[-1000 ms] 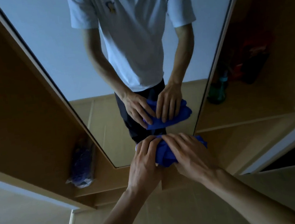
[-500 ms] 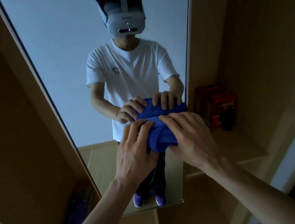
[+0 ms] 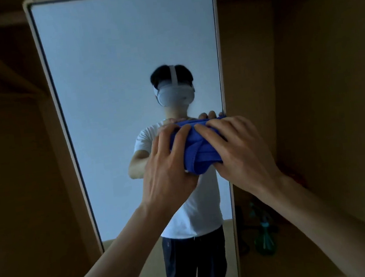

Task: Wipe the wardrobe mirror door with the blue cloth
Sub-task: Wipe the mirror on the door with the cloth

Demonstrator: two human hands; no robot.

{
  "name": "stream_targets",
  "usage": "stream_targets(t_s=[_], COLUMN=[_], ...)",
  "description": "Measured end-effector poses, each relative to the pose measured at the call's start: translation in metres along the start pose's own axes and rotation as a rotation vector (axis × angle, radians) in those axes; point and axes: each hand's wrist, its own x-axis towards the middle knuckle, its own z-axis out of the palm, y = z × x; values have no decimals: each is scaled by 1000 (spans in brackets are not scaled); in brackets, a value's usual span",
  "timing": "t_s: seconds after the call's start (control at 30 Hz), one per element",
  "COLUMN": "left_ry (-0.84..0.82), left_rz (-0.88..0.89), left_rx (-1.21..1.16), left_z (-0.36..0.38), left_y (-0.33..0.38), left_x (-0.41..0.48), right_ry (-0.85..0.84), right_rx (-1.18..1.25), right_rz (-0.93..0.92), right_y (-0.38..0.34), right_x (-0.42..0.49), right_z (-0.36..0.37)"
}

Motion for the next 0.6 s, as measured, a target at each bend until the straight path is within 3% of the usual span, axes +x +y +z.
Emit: stream_targets(t_s=[0.43,0.6], left_ry=[213,213], left_rz=[86,120], left_rx=[111,211], left_z=[-34,-55], left_y=[9,3], left_x=[106,156], right_ry=[289,286], right_rx=[-164,-283], right_rz=[-56,-53], right_y=[41,58], right_x=[99,146], right_z=[-34,-46])
